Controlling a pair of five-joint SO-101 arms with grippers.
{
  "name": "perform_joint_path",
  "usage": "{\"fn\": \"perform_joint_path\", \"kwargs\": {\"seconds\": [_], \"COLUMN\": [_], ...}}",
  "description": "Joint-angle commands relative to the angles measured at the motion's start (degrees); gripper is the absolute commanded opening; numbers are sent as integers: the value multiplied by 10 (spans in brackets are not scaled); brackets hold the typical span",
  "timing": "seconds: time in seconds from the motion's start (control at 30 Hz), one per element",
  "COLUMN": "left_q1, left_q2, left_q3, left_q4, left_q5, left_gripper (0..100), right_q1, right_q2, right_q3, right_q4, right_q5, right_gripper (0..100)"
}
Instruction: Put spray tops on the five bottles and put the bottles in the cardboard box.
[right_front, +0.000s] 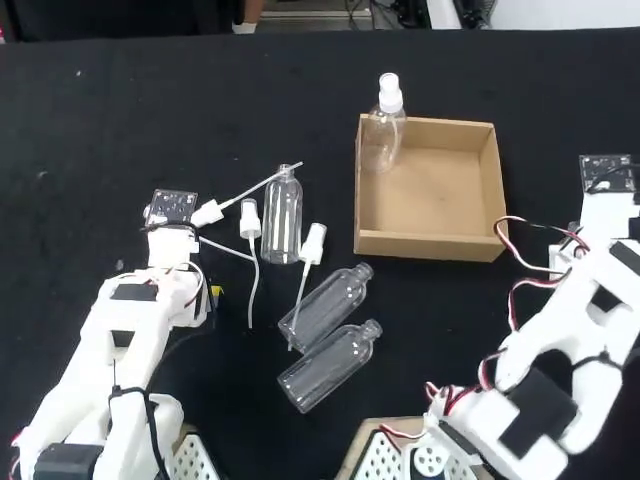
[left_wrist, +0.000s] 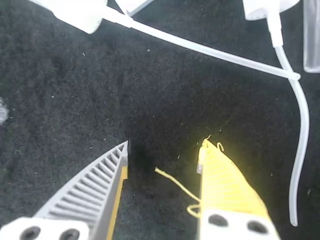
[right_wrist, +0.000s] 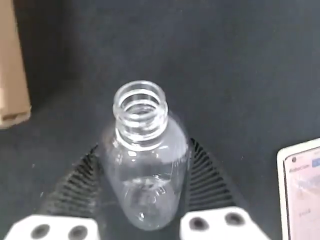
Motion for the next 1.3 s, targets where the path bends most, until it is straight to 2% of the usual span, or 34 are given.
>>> {"fn": "perform_joint_path", "kwargs": {"seconds": [0.0, 0.1, 0.27, 0.53, 0.63, 0.77, 0.9, 1.1, 1.27], "left_q1": [7, 7, 5, -39, -64, -91, -86, -95, -98], "left_q2": [-7, -7, -8, -2, -1, 0, 27, 208, 353], "left_q3": [-4, -4, -10, -174, -213, -259, -287, -388, -537], "left_q4": [-4, -4, 0, 139, 140, 142, 136, 124, 215], "left_q5": [-6, -6, -6, -2, 4, 92, 161, 197, 264], "left_gripper": [220, 220, 220, 220, 220, 223, 224, 225, 225], "right_q1": [-1, -20, -105, -288, -364, -461, -541, -590, -591], "right_q2": [-92, -172, -300, -441, -467, -489, -495, -498, -498], "right_q3": [-30, -33, -31, -47, -44, -38, 0, 94, 142], "right_q4": [62, 131, 236, 315, 315, 294, 254, 174, 137], "right_q5": [3, 0, -25, -122, -154, -214, -257, -305, -305], "right_gripper": [11, 11, 10, 10, 10, 10, 10, 10, 10]}}
